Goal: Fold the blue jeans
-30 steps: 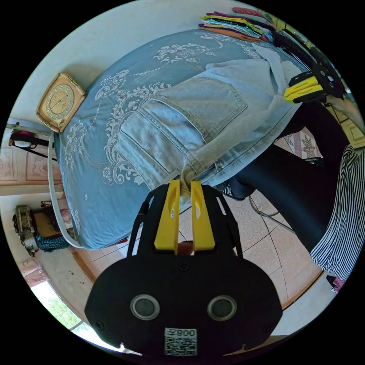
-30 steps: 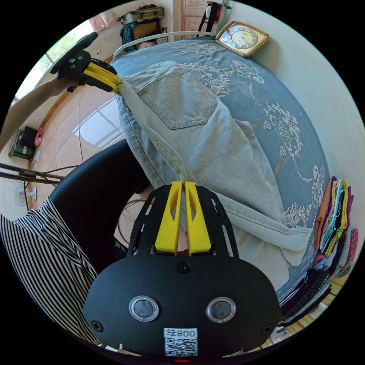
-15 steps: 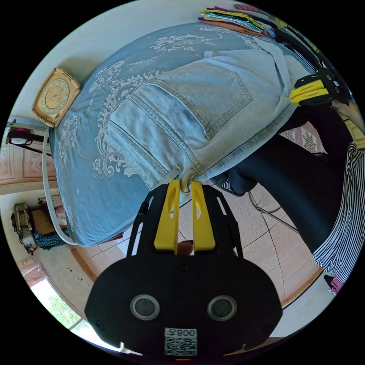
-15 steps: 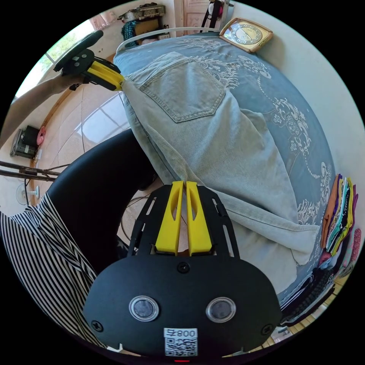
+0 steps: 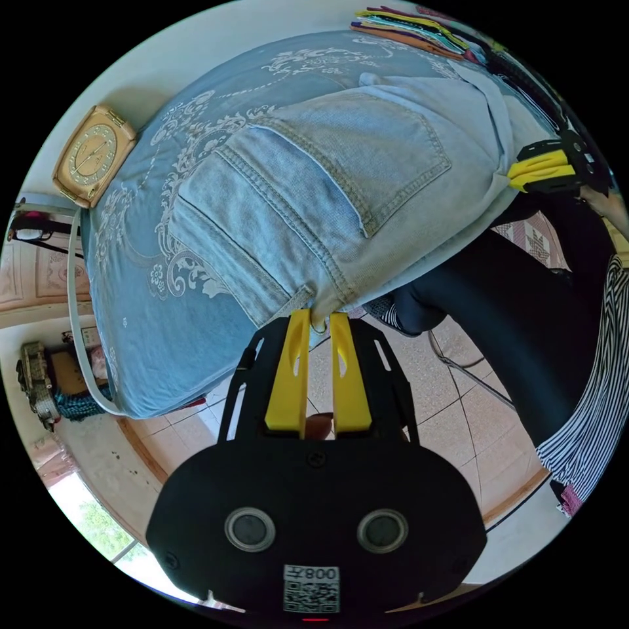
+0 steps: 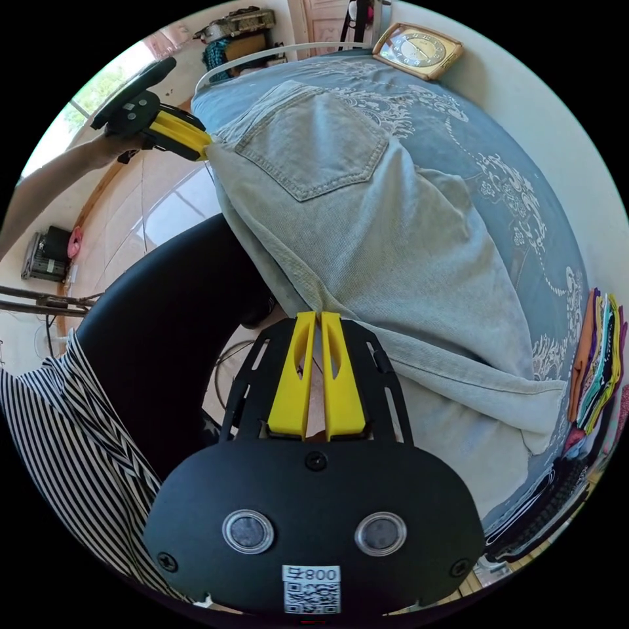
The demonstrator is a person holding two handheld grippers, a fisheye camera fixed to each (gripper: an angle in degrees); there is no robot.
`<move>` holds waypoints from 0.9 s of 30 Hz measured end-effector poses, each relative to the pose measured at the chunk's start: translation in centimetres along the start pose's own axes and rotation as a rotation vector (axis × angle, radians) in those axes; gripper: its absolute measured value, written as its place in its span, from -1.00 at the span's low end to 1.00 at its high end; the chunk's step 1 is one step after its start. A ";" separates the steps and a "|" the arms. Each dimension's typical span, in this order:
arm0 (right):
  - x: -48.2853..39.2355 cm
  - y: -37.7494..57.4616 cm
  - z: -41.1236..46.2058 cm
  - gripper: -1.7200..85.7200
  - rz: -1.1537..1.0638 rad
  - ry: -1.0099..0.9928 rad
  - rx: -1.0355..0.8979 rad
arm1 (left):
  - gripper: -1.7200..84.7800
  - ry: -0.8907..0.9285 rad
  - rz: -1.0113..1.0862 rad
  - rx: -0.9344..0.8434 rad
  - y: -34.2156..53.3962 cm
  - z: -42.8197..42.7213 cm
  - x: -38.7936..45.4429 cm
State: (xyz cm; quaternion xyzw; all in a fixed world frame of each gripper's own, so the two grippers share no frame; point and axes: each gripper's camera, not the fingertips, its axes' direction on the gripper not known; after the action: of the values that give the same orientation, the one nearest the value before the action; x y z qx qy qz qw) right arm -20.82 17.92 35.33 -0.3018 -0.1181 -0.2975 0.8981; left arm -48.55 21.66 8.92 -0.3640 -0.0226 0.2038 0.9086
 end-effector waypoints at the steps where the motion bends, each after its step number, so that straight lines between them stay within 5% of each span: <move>1: 0.6 0.5 0.3 -0.92 0.006 -0.004 0.001 | -0.86 0.005 -0.008 -0.006 0.0 0.1 0.0; 6: 3.7 3.0 1.6 -0.90 0.086 -0.060 0.020 | -0.81 0.070 -0.063 0.010 0.7 -0.5 -0.5; 16: 11.6 9.8 3.0 -0.89 0.257 -0.248 0.113 | -0.81 0.329 -0.283 0.313 3.8 -2.7 0.5; 22: 18.2 16.0 1.9 -0.91 0.389 -0.454 0.233 | -0.79 0.509 -0.115 0.375 -3.0 -1.5 6.8; 27: 26.2 23.3 0.1 -0.94 0.560 -0.354 0.282 | -0.78 0.577 0.050 0.365 -11.2 -0.6 12.4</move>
State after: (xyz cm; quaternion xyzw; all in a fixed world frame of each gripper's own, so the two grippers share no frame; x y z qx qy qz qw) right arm 14.12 20.82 34.70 -0.2426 -0.2243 0.0363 0.9432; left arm -33.06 18.75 14.69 -0.2385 0.2809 0.1153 0.9225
